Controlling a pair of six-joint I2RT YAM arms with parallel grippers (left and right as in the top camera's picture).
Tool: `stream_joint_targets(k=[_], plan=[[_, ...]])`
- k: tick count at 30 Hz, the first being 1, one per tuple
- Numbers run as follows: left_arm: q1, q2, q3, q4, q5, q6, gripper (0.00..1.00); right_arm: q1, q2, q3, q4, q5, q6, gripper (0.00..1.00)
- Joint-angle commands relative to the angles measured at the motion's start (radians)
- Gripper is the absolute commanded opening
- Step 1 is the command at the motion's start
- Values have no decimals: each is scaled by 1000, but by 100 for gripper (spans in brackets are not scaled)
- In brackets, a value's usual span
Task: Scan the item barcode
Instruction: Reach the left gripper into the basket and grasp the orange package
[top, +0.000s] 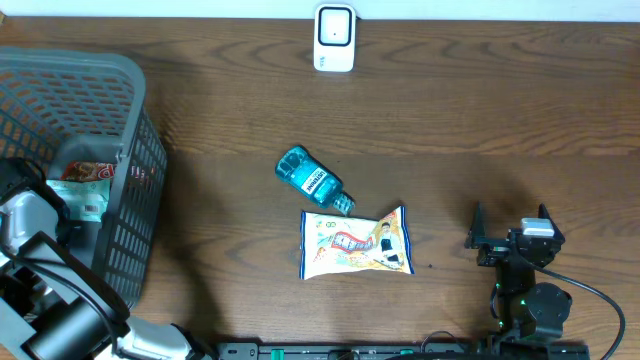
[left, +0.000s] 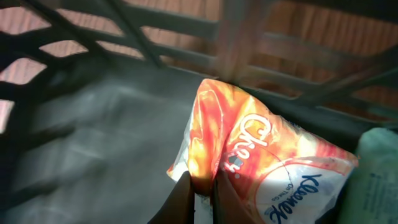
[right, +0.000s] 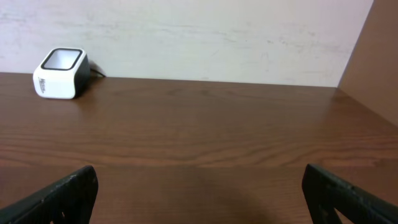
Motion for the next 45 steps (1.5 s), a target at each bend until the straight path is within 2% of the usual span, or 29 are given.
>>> stream_joint_targets(k=[1,10,13,14,15,16,17,21,23,30,45], plan=[[6,-53,-21,-45,32,14,7,5,-2,-1,-4,-1,2,99],[6,-444,-21,-47,190,18,7,5,-2,-1,-4,-1,3,99],[6,-563,-21,-50,201,18,7,5,-2,-1,-4,-1,2,99],[6,-583,-21,-51,198,18,15,5,-2,-1,-4,-1,2,99],[6,-603,-21,-54,180,18,41,5,-2,-1,-4,-1,2,99],[6,-608,-21,-60,160,18,58,5,-2,-1,-4,-1,2,99],[6,-607,-21,-72,144,18,65,5,-2,-1,-4,-1,2,99],[7,-516,-61,-98,124,-11,67,5,-2,-1,-4,-1,2,99],[12,-428,-103,-81,125,-122,66,5,-2,-1,-4,-1,3,99],[13,-231,-122,-52,125,-341,66,5,-2,-1,-4,-1,2,99],[13,-164,-163,126,101,-342,66,5,-2,-1,-4,-1,2,99]])
